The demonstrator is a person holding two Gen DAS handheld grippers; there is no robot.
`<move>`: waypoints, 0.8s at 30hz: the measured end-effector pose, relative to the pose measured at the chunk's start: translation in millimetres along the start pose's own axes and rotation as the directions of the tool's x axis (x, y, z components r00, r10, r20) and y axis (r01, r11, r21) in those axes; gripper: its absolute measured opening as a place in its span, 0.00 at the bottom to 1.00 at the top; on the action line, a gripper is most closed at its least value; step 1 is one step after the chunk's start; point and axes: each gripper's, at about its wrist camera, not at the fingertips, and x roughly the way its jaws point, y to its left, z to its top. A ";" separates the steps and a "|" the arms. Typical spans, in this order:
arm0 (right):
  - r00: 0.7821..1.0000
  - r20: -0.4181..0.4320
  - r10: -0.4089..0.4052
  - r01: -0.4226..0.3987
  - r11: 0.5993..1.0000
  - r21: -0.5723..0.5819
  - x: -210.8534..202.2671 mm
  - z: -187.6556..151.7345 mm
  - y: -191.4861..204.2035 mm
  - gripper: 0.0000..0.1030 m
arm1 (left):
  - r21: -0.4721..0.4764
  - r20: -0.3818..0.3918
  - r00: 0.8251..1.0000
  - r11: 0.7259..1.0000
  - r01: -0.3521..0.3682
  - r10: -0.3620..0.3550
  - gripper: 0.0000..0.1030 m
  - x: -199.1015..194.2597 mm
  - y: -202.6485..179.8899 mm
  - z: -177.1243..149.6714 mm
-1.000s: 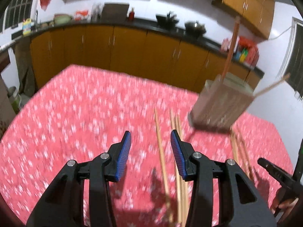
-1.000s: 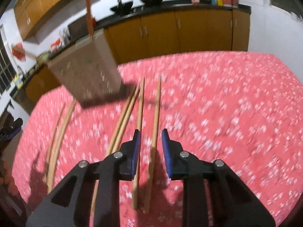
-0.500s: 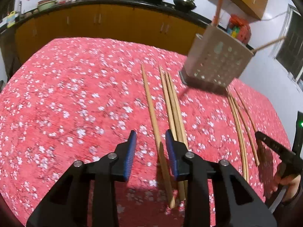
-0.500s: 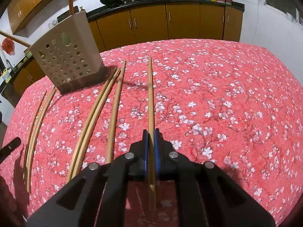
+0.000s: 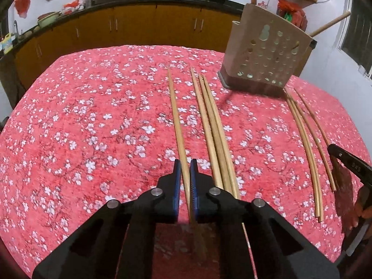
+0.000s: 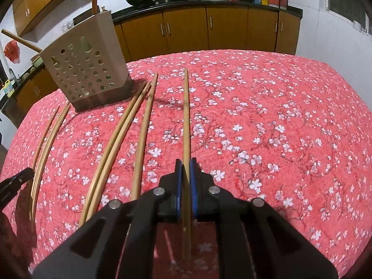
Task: Organize utensils
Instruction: 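Close the left tool on another chopstick while the right tool grasps a chopstick too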
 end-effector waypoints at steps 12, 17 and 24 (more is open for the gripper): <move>1.000 0.001 -0.017 0.017 1.000 0.007 12.1 15.2 -7.2 0.08 | -0.030 0.012 0.998 0.998 -0.054 0.054 0.08 16.9 24.7 24.1; 1.000 0.001 -0.017 0.017 1.000 0.007 13.8 17.0 -8.8 0.08 | -0.042 0.014 0.999 0.998 -0.045 0.046 0.09 15.1 26.8 23.2; 1.000 0.002 0.001 -0.001 1.000 0.022 14.1 17.7 -11.4 0.08 | -0.116 0.024 1.000 0.993 0.017 -0.014 0.09 12.0 39.3 21.5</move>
